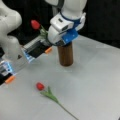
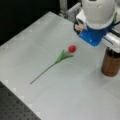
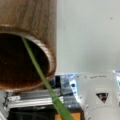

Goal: Flower insertion into a vase

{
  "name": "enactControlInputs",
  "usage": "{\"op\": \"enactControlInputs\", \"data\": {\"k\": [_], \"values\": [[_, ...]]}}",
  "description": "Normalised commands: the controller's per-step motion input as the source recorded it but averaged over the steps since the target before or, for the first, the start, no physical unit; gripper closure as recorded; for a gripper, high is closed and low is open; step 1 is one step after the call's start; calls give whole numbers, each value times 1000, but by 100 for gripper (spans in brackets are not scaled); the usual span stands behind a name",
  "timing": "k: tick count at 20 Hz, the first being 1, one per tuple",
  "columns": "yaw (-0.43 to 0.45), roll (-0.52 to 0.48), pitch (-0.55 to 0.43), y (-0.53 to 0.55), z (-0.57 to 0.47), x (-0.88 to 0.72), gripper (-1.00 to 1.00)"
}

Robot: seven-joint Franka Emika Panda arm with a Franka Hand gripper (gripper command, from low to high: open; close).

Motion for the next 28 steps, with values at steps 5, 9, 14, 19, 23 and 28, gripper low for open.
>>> {"op": "enactControlInputs", "data": {"k": [5,9,14,19,23,28], "values": [[48,-48,-571,-253,-15,154,-100],[75,35,-504,-358,-50,-42,-100],[191,39,-327,-445,-46,-205,-100],[201,36,-223,-465,-51,-185,-100],[184,15,-203,-465,-97,-52,-100],[182,-21,-144,-477,-244,-74,-100]]}}
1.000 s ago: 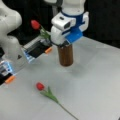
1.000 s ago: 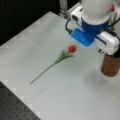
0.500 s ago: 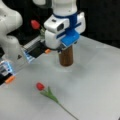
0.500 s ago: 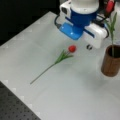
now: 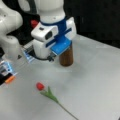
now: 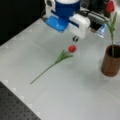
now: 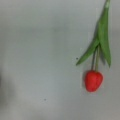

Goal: Flower insertion into a vase

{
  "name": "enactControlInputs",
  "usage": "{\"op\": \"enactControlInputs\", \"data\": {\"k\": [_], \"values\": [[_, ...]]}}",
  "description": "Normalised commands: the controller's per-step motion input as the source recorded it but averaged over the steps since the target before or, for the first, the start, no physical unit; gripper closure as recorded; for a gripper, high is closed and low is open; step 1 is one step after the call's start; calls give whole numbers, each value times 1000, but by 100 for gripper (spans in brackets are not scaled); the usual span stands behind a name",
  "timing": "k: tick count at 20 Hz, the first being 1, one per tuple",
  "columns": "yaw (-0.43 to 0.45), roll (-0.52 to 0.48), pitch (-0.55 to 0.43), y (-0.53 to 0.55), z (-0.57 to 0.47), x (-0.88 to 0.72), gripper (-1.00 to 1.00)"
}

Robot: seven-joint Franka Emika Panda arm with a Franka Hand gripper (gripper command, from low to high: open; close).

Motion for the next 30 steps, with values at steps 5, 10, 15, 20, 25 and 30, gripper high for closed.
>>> {"op": "enactControlInputs", "data": {"k": [5,10,15,20,25,30], "values": [[147,-73,-54,-445,-293,-151,-100],[113,-137,-46,-233,-349,-134,-100],[123,-156,-26,-88,-475,-90,-100],[93,-138,-61,-24,-405,39,-100],[112,-147,-99,-12,-451,191,-100],[109,-123,-67,1,-330,179,-100]]}}
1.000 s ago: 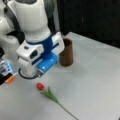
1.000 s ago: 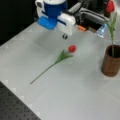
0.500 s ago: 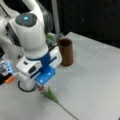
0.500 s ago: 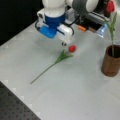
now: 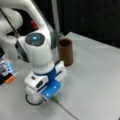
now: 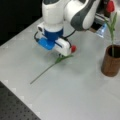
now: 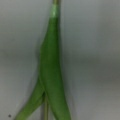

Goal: Flower insertion into a vase

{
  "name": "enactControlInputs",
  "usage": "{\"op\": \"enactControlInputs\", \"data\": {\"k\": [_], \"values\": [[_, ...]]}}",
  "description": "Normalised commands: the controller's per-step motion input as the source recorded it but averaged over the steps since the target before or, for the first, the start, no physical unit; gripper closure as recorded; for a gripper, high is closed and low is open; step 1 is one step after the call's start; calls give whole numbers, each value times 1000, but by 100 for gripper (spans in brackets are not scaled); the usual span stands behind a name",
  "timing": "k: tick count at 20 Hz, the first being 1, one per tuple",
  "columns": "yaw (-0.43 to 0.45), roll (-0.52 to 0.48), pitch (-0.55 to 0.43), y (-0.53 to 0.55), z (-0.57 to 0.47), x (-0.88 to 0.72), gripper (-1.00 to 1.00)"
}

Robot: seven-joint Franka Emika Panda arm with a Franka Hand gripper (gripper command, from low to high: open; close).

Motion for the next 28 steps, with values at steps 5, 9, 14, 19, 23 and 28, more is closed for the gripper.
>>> {"op": "enactControlInputs", "data": {"k": [5,9,14,19,23,28], "values": [[58,-93,-42,61,-217,196,-100],[17,-103,-17,66,-215,199,-100],[13,-86,-41,68,-216,206,-100],[-13,-70,-37,83,-174,150,-100],[-25,-47,-38,104,-229,124,100],[-14,-46,-52,130,-287,131,100]]}}
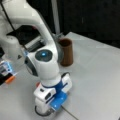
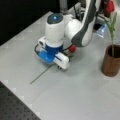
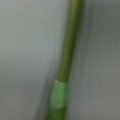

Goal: Flower insertion into a vase

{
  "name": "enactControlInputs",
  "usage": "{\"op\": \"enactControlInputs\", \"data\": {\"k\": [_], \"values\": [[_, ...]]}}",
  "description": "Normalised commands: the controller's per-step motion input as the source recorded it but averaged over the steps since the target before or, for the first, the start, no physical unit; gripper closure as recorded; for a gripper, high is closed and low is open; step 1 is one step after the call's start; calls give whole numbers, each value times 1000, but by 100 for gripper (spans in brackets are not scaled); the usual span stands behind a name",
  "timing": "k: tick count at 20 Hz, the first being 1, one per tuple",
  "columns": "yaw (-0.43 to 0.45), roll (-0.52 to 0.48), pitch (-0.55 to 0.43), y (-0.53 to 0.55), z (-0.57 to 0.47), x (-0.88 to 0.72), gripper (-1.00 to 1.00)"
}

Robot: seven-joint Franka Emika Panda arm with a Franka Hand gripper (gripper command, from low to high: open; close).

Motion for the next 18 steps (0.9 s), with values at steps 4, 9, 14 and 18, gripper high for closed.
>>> {"op": "enactControlInputs", "data": {"k": [4,9,14,18], "values": [[-9,-27,-48,149,-297,125,100],[-14,-7,-56,92,-321,143,100],[-21,-18,-63,-36,-373,210,100],[-33,-14,-53,-78,-371,214,100]]}}
